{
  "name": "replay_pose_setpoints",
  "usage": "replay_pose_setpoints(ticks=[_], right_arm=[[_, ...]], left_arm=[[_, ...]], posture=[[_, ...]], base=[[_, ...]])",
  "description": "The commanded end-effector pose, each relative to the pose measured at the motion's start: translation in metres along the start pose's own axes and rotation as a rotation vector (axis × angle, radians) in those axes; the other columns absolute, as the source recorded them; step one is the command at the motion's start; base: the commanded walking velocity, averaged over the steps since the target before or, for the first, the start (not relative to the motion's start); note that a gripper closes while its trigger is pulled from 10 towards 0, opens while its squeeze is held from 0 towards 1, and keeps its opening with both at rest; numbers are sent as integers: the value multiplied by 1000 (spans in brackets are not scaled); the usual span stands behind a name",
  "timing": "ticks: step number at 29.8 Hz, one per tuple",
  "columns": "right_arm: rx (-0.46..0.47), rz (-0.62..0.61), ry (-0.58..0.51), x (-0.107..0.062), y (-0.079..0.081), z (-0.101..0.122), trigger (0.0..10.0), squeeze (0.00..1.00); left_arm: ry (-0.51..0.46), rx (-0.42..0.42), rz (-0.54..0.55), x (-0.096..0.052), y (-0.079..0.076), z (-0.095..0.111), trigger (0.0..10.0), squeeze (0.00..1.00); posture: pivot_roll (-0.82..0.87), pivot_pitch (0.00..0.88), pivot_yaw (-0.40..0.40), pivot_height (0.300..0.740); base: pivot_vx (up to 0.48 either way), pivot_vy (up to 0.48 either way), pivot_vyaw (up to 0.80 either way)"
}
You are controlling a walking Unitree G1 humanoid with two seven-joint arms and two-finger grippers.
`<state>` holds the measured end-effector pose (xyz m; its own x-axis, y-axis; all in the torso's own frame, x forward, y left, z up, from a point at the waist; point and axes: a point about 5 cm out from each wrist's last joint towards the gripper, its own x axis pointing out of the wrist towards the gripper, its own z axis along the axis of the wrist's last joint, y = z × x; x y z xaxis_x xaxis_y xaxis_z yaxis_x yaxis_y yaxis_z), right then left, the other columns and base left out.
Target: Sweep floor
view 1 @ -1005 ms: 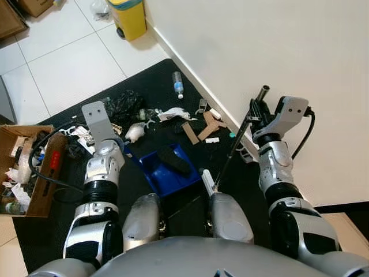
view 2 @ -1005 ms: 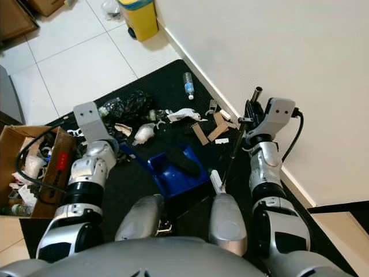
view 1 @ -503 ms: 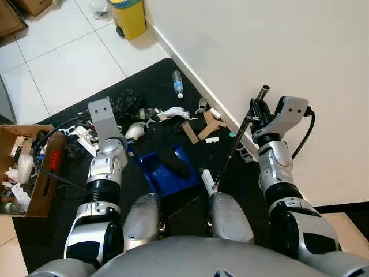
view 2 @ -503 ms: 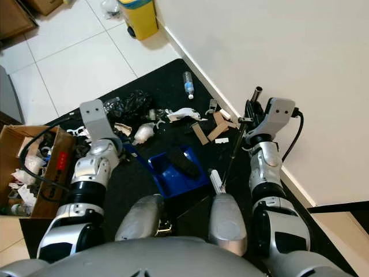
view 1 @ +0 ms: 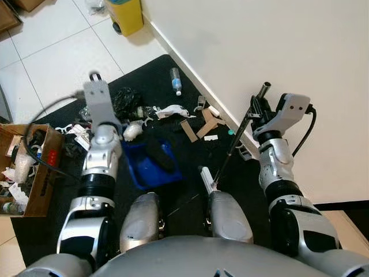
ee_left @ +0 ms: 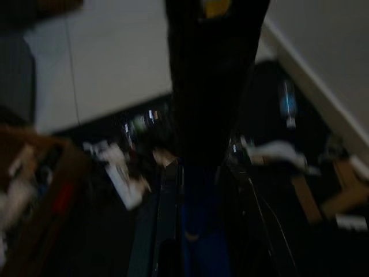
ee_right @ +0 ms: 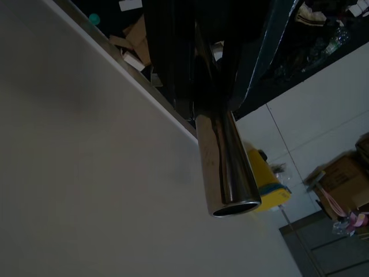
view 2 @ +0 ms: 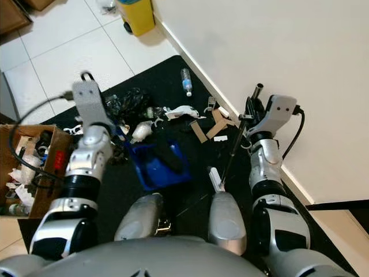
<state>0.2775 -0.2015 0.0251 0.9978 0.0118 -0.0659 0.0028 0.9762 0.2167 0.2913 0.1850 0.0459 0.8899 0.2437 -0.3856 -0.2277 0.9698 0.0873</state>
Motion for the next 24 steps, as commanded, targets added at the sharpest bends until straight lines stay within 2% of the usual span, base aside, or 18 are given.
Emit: replay_pose_setpoints(ticks=[1, 4, 7, 10, 15, 24], right_arm=[[34, -19, -9, 2, -1, 3, 10000, 0], [29, 2, -78, 14, 2, 22, 10000, 0], [23, 15, -102, 18, 4, 29, 10000, 0], [22, 30, -130, 21, 8, 36, 10000, 0], [29, 40, -146, 22, 11, 40, 10000, 0], [34, 38, -156, 22, 10, 43, 10000, 0]], left_arm=[[-107, 30, -12, 1, 2, 20, 10000, 0], [-124, 26, -83, 5, 0, 29, 10000, 0], [-126, 19, -131, 7, 0, 33, 10000, 0], [-118, -42, -188, 10, 1, 35, 10000, 0], [-110, -124, -256, 13, 3, 37, 10000, 0], [-92, -179, -312, 17, 15, 34, 10000, 0]], posture=[[47, 5, 37, 740], [49, 3, 36, 740], [50, 3, 35, 740], [48, 2, 33, 740], [46, 3, 31, 740], [42, 3, 26, 740]], base=[[0, 0, 0], [0, 0, 0], [0, 0, 0], [0, 0, 0], [0, 0, 0], [0, 0, 0]])
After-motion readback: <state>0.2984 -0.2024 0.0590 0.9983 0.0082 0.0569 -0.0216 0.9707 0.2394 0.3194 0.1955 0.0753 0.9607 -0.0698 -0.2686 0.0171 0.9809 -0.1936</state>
